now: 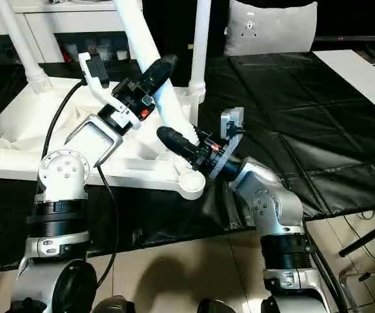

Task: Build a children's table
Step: Pick table leg

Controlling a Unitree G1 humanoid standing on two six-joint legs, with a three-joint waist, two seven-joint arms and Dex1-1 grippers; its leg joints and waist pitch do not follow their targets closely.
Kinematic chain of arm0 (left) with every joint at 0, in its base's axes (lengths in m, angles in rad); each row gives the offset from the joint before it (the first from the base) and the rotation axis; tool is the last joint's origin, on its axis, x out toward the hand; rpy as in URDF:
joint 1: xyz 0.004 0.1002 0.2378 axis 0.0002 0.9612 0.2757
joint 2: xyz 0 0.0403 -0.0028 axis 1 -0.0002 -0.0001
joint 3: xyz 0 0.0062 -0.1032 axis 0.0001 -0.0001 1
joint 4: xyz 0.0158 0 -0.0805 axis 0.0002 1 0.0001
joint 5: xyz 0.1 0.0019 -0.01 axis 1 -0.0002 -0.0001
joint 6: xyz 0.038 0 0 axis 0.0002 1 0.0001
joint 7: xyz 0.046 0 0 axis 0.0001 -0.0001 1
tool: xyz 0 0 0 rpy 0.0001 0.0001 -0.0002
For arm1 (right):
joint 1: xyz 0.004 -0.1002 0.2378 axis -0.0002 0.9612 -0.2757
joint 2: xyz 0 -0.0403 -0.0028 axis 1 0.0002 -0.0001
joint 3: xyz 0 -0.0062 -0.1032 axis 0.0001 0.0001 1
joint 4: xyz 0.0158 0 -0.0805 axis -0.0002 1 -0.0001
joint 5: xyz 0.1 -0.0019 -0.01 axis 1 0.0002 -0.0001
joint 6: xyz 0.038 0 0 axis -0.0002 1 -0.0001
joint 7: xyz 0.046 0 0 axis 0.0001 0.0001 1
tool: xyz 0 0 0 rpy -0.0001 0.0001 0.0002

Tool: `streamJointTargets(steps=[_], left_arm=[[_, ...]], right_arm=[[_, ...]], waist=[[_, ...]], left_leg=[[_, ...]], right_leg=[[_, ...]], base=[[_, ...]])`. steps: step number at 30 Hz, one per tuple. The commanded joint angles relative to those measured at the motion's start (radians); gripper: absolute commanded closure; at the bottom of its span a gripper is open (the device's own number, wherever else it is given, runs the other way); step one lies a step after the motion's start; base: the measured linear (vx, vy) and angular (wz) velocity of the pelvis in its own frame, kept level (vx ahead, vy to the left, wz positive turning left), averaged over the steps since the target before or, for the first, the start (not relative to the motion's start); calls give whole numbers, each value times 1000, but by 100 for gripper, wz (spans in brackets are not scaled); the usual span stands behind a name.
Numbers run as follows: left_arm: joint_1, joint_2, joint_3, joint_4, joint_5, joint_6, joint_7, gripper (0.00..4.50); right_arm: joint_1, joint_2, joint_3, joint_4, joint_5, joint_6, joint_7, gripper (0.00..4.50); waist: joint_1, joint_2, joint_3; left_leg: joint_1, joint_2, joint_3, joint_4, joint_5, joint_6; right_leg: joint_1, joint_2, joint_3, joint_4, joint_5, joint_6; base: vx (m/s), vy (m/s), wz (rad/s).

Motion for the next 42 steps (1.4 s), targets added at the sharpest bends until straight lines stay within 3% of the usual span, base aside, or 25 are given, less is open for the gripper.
streamJointTargets(steps=[1, 3, 7, 9, 13, 20, 21, 23, 26, 29, 30, 31, 34, 40, 42], left_arm=[[-28, 7, -21, -8, 17, -28, 10, 253], [-29, 11, -25, -8, 22, -30, 8, 257], [-31, 35, -44, -3, 62, -50, 8, 260], [-35, 54, -57, 5, 88, -65, -2, 260], [-36, 67, -61, 8, 97, -72, -8, 260], [-24, 88, -83, -1, 117, -81, -28, 260], [-19, 92, -90, -5, 119, -80, -33, 260], [-14, 97, -100, -9, 123, -79, -41, 260], [-4, 112, -131, -16, 142, -82, -70, 260], [2, 124, -154, -19, 161, -87, -91, 260], [10, 139, -184, -23, 184, -97, -115, 260], [24, 160, -236, -34, 221, -117, -150, 260], [32, 171, -281, -44, 263, -158, -174, 260], [45, 180, -365, -68, 323, -199, -207, 260], [47, 168, -373, -77, 320, -204, -210, 260]], right_arm=[[-5, -16, 12, 19, -41, -8, -32, 176], [-10, -14, 12, 34, -55, -24, -49, 120], [-2, -27, 12, 39, -44, 3, -37, 79], [37, -56, 33, 15, -58, -38, 36, 67], [58, -95, 36, -1, -52, -6, 45, 35], [88, -178, -31, -2, -78, -50, 30, 0], [89, -184, -44, -2, -100, -107, 17, 0], [85, -195, -50, 5, -121, -141, 1, 0], [67, -226, -68, -18, -12, -1, 77, 0], [60, -229, -74, -31, 16, 28, 87, 0], [52, -235, -68, -45, 31, 53, 101, 0], [30, -251, -25, -46, 3, 64, 125, 0], [-17, -248, 9, -9, -29, 64, 127, 0], [-119, -248, 64, 80, -73, 90, 133, 0], [-148, -246, 87, 114, -86, 93, 149, 0]], waist=[[4, -18, -100], [4, -18, -100], [3, -16, -100], [8, -16, -101], [9, -23, -102], [13, -29, -102], [13, -29, -102], [12, -31, -101], [11, -32, -102], [10, -32, -103], [10, -32, -103], [10, -33, -104], [5, -28, -102], [3, -33, -103], [3, -43, -104]], left_leg=[[-1, 23, -4, -68, -38, 74], [0, 24, -4, -68, -42, 71], [3, 25, -5, -69, -43, 71], [5, 25, -3, -67, -43, 75], [-1, 25, -5, -66, -27, 82], [0, 24, -2, -64, -26, 82], [0, 23, -2, -64, -28, 82], [-2, 21, -1, -64, -37, 77], [-1, 21, -1, -63, -40, 94], [-2, 22, -2, -62, -38, 96], [0, 23, -3, -64, -38, 97], [0, 24, -4, -64, -37, 97], [2, 25, -5, -65, -45, 81], [1, 28, -3, -66, -48, 67], [0, 27, -1, -65, -45, 69]], right_leg=[[88, -54, 46, -76, -363, -60], [88, -56, 46, -75, -366, -63], [87, -53, 46, -76, -362, -64], [86, -55, 49, -74, -347, -61], [91, -55, 48, -67, -315, -79], [88, -54, 47, -73, -362, -59], [88, -53, 46, -72, -360, -61], [88, -55, 44, -75, -384, -50], [90, -50, 44, -78, -386, -43], [88, -50, 42, -77, -386, -46], [88, -51, 42, -78, -387, -45], [88, -50, 42, -76, -384, -45], [84, -53, 43, -78, -400, -47], [87, -56, 46, -71, -368, -75], [89, -56, 48, -68, -353, -80]], base=[[0, 0, 0], [0, 0, 0], [0, 0, 0], [0, 0, 0], [0, 0, 0], [0, 0, 0], [0, 0, 0], [0, 0, 0], [0, 0, 0], [0, 0, 0], [0, 0, 0], [0, 0, 0], [0, 0, 0], [0, 0, 0], [0, 0, 0]])
